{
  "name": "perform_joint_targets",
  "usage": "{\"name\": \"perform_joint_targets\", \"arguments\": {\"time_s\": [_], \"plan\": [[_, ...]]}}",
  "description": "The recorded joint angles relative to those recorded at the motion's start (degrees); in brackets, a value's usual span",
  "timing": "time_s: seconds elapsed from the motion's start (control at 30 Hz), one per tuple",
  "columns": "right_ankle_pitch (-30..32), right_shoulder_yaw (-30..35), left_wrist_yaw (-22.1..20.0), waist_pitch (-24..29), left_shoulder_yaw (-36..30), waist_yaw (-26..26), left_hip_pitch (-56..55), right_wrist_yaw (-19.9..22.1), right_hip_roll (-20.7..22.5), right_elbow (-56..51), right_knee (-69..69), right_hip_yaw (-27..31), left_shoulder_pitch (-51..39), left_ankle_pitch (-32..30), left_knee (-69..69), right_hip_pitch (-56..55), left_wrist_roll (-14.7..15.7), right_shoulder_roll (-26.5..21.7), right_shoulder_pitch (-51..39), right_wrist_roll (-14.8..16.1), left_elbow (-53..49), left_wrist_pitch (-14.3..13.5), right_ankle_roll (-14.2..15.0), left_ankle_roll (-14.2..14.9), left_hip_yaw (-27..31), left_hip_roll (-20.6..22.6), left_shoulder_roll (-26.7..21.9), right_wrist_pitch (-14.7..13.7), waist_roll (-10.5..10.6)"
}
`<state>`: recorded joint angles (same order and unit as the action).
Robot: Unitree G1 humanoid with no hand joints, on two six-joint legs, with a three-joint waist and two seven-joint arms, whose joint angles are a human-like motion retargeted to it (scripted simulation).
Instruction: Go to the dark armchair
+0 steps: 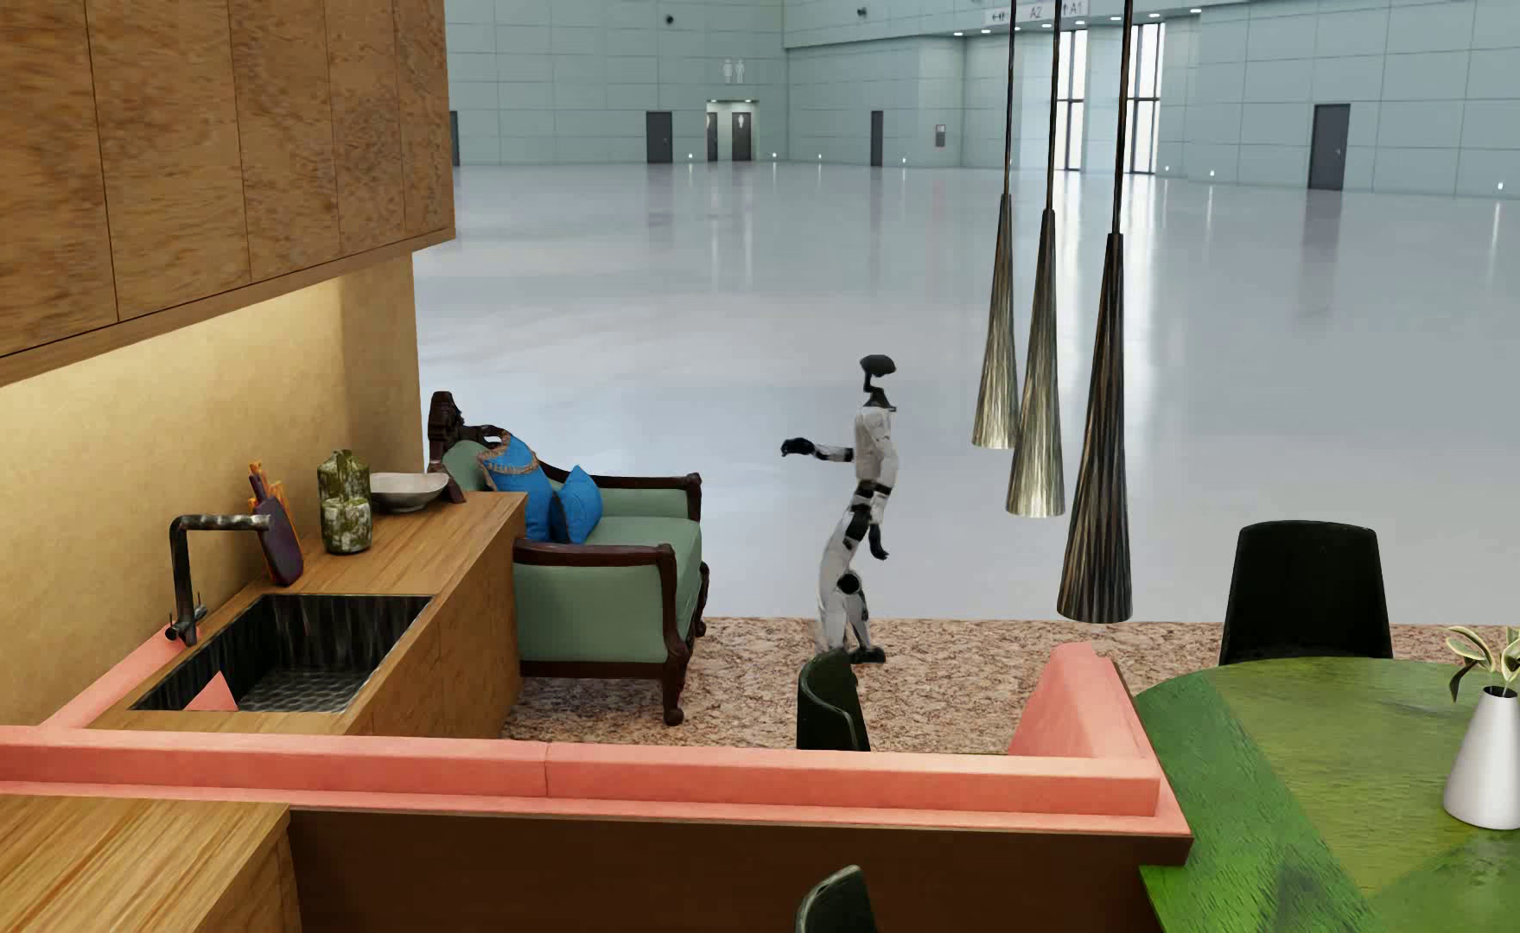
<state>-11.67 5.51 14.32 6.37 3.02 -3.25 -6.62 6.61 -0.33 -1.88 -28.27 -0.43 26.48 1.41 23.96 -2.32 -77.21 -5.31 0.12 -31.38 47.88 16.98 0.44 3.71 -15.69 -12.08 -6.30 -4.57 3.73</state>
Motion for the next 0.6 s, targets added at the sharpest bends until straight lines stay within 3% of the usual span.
{"name": "perform_joint_targets", "arguments": {"time_s": [0.03, 0.07, 0.1, 0.13, 0.17, 0.2, 0.23, 0.27, 0.3, 0.33, 0.37, 0.4, 0.47, 0.5, 0.53, 0.6], "plan": [[0.83, -1.35, 0.48, -0.08, 2.83, 0.31, 1.71, 0.77, -0.06, 0.74, -0.54, 0.74, 0.46, 0.96, -2.02, -0.02, 1.52, -0.58, 0.28, 1.41, -1.11, -1.56, 0.34, -0.53, -1.31, 0.33, 1.93, 0.97, 0.04], [2.41, -3.09, 0.72, 0.12, 6.79, 0.61, 3.16, 1.29, -0.36, 2.63, -2.8, 1.38, -0.33, 1.09, -3.67, -0.87, 4.46, -1.06, 0.85, 0.54, -1.95, -0.14, 0.68, -0.8, -2.22, 0.93, 4.62, 2.54, -0.15], [4.4, -4.99, -1.03, 0.47, 10.32, 0.88, 3.85, 2.02, -0.65, 6.31, -6.96, 2.21, -2.16, 1.45, -4.19, -3.07, 6.87, -0.74, 1.58, -1.79, -3.22, 3.5, 1.33, -1.11, -2.95, 1.43, 7.37, 5.04, -0.63], [6.75, -6.79, -5.32, 0.8, 11.88, 1.07, 3.72, 2.25, -0.96, 12.0, -12.43, 3.07, -4.34, 2.58, -3.38, -6.28, 7.46, 0.32, 2.04, -4.04, -5.17, 6.68, 2.44, -1.28, -3.52, 1.78, 9.5, 8.89, -1.25], [8.79, -8.54, -9.84, 1.04, 12.12, 1.12, 3.54, 1.56, -1.39, 19.23, -17.35, 3.74, -6.95, 3.6, -2.82, -9.35, 7.7, 1.4, 2.22, -5.64, -7.07, 8.08, 5.55, -1.58, -3.99, 2.17, 10.88, 13.93, -1.84], [9.7, -9.9, -13.07, 1.16, 11.65, 1.0, 3.67, -0.24, -1.89, 27.69, -21.09, 4.31, -9.92, 4.33, -2.92, -11.52, 8.3, 1.81, 2.29, -6.77, -8.61, 7.99, 9.42, -1.98, -4.19, 2.78, 11.44, 19.32, -2.34], [8.19, -10.29, -14.53, 1.16, 10.97, 0.8, 3.99, -3.59, -2.77, 37.14, -22.63, 4.94, -13.23, 4.87, -3.22, -12.66, 9.47, 1.3, 2.37, -8.38, -9.83, 6.84, 10.62, -2.26, -4.22, 3.59, 11.44, 24.04, -2.82], [4.64, -8.75, -14.32, 1.05, 10.41, 0.52, 4.48, -8.72, -5.73, 46.68, -20.86, 2.98, -16.68, 5.05, -4.07, -12.48, 11.13, 0.02, 3.13, -11.7, -10.67, 4.29, 9.14, -2.56, -3.81, 4.66, 10.78, 27.36, -3.34], [1.66, -2.59, -12.81, 0.82, 9.7, 0.23, 5.11, -16.39, -9.46, 54.66, -15.6, -0.83, -20.7, 4.89, -5.55, -10.81, 12.93, -1.46, 4.88, -18.98, -10.75, 1.06, 6.16, -2.8, -3.1, 5.89, 9.65, 27.63, -3.91], [0.68, 4.75, -11.03, 0.47, 8.49, 0.09, 5.69, -24.2, -11.86, 58.74, -7.67, -3.98, -24.4, 4.62, -7.15, -8.04, 14.17, -2.68, 7.4, -27.06, -10.95, -2.24, 3.91, -2.81, -2.07, 7.34, 8.28, 22.86, -4.55], [2.06, 6.2, -10.0, 0.0, 7.01, 0.22, 6.35, -28.4, -11.98, 59.35, 1.21, -4.45, -27.24, 4.35, -8.93, -4.87, 14.58, -2.69, 10.42, -30.19, -11.99, -4.86, 6.26, -2.98, -1.22, 8.58, 6.89, 18.26, -5.22], [0.99, 1.32, -10.25, -0.48, 5.4, 0.51, 6.93, -28.78, -12.74, 58.34, 4.97, -4.77, -28.89, 4.3, -10.03, -2.65, 14.12, -1.44, 13.88, -27.95, -14.13, -6.69, 7.02, -2.96, -0.81, 9.66, 5.65, 17.04, -5.95], [1.38, -11.12, -14.58, -1.14, 3.76, 1.21, 8.28, -24.69, -13.58, 55.03, 9.1, -5.7, -29.44, 4.29, -11.82, 0.07, 13.96, 2.66, 19.24, -20.69, -19.51, -8.45, 8.24, -2.92, -0.67, 10.7, 4.33, 18.42, -6.95], [1.77, -14.15, -17.65, -1.32, 4.16, 1.56, 8.62, -21.24, -13.62, 52.67, 9.81, -5.88, -28.91, 4.53, -11.87, 0.63, 15.21, 4.11, 20.83, -19.86, -20.93, -8.63, 8.36, -2.8, -0.81, 10.72, 4.83, 18.63, -7.14], [2.05, -14.81, -19.44, -1.47, 5.06, 1.9, 8.78, -17.66, -13.56, 50.45, 9.93, -5.87, -28.11, 4.81, -11.6, 0.74, 17.32, 4.78, 21.75, -21.06, -21.25, -8.27, 8.39, -2.63, -1.14, 10.54, 5.73, 18.13, -7.22], [2.47, -13.74, -18.03, -1.82, 6.03, 2.49, 9.15, -13.52, -13.02, 47.74, 10.51, -5.32, -26.1, 5.38, -10.92, 0.98, 20.58, 4.95, 21.05, -24.54, -19.74, -6.26, 8.2, -2.22, -2.25, 9.89, 6.5, 17.22, -7.22]]}}
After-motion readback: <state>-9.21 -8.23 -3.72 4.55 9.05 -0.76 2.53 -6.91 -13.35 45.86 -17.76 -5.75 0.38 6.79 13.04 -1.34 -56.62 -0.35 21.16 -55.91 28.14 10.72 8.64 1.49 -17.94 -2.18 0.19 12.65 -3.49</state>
